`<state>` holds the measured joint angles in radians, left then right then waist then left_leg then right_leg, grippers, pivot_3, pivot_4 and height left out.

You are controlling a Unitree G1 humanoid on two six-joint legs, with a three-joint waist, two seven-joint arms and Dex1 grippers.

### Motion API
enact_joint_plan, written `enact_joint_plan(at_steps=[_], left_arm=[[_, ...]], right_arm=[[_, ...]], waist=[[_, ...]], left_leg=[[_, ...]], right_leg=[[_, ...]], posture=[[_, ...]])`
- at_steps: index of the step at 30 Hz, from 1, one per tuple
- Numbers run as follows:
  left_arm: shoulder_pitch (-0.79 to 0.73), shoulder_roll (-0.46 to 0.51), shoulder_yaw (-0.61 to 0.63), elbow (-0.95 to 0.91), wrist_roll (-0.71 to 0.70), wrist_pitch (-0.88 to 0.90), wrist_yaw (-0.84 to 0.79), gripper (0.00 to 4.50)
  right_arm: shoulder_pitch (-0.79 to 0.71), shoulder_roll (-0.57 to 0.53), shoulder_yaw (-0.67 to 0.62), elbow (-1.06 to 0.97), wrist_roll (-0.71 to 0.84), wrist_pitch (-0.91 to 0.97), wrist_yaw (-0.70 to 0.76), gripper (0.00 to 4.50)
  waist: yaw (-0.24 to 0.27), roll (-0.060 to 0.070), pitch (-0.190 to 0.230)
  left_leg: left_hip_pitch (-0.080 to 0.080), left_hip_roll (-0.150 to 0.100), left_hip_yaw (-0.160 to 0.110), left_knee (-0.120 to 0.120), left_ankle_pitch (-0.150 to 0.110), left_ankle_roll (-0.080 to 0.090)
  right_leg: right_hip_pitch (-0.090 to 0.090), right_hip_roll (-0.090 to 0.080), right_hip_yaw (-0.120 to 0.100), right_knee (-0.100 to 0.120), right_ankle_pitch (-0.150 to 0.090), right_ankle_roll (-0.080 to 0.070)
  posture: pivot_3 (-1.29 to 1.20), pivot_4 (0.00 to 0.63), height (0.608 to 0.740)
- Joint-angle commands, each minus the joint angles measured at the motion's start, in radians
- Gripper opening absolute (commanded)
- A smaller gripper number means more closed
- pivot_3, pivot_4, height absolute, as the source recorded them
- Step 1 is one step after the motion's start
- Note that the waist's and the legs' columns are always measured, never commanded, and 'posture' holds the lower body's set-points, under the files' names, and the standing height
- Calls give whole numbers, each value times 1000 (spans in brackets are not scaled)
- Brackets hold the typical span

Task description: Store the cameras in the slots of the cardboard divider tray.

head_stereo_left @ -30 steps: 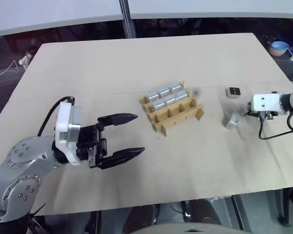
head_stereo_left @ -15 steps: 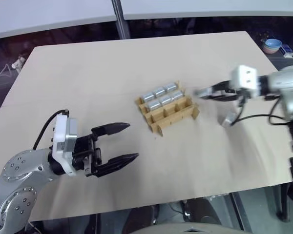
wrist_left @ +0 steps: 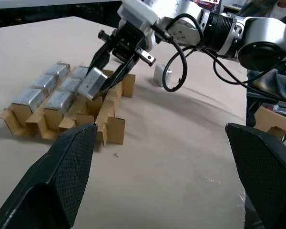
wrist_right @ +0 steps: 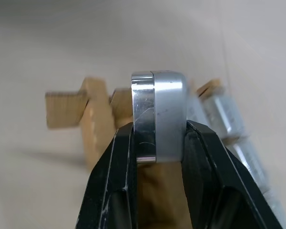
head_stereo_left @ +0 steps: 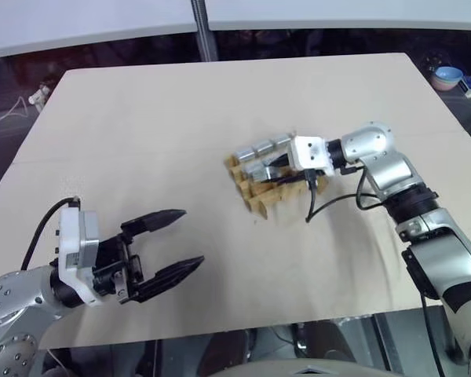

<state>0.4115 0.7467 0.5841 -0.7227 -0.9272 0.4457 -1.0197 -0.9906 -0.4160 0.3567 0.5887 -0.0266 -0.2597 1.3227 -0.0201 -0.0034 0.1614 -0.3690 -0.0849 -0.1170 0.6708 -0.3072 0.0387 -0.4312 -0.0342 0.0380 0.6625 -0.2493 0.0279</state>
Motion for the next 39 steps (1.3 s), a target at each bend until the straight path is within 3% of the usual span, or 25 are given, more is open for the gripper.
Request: enact_joint_plan(at_steps=[1, 6, 14, 27, 28, 29, 33, 36, 39], left_arm=[[29, -13, 44, -40, -4, -29, 6, 4500], [60, -24, 48, -50, 3, -47, 9, 4500], [64, -21, 51, -40, 3, -62, 12, 4500], [41, -21, 31, -21, 19, -71, 2, 4500], [41, -22, 30, -21, 20, -72, 1, 4500], [40, -23, 28, -20, 21, -72, 1, 4500], [33, -24, 19, -16, 25, -75, 0, 4500], [21, -23, 4, -12, 28, -78, 0, 4500], [2, -20, -20, -13, 27, -77, 0, 4500]], right_arm=[[-38, 13, 15, 26, -19, -78, 20, 917], [-73, 63, 18, 124, -51, -126, -30, 917], [-91, 50, 53, 219, -127, -219, -13, 917], [-135, 67, 75, 256, -153, -129, 47, 917], [-143, 77, 67, 262, -148, -107, 36, 1778], [-148, 83, 63, 264, -147, -97, 28, 2041], [-138, 77, 27, 185, -115, -66, 5, 3856], [-91, 39, -26, 3, -48, 20, 9, 3856], [8, -32, -114, -309, 85, 296, 19, 3856]], waist=[[0, 0, 0], [-3, 0, 0], [1, 0, 0], [3, 0, 0], [2, 0, 0], [2, 0, 0], [3, 0, 0], [4, 0, 0], [11, 0, 0]], left_leg=[[0, 0, 0, 0, 0, 0], [0, 0, 0, 0, 0, 0], [1, 0, 0, 0, 0, 0], [3, 0, 1, 0, 0, 0], [3, 0, 0, 0, 0, 0], [3, 0, 0, 0, 0, 0], [3, 0, 0, -1, 0, 0], [2, 0, 0, -1, 0, 0], [0, 0, 0, -1, 0, 0]], right_leg=[[0, 0, 0, 0, 0, 0], [0, 0, 0, 0, 0, 0], [1, 0, 0, 1, 0, 0], [2, 0, 1, 1, 0, 0], [2, 0, 1, 1, 0, 0], [2, 0, 1, 1, 0, 0], [2, 0, 1, 0, 0, 0], [1, 0, 1, 0, 0, 0], [0, 0, 0, 0, 0, 0]], posture=[[0, 150, 740], [0, 150, 740], [0, 150, 740], [0, 150, 740], [0, 150, 740], [0, 150, 740], [0, 150, 740], [0, 150, 740], [0, 150, 740]])
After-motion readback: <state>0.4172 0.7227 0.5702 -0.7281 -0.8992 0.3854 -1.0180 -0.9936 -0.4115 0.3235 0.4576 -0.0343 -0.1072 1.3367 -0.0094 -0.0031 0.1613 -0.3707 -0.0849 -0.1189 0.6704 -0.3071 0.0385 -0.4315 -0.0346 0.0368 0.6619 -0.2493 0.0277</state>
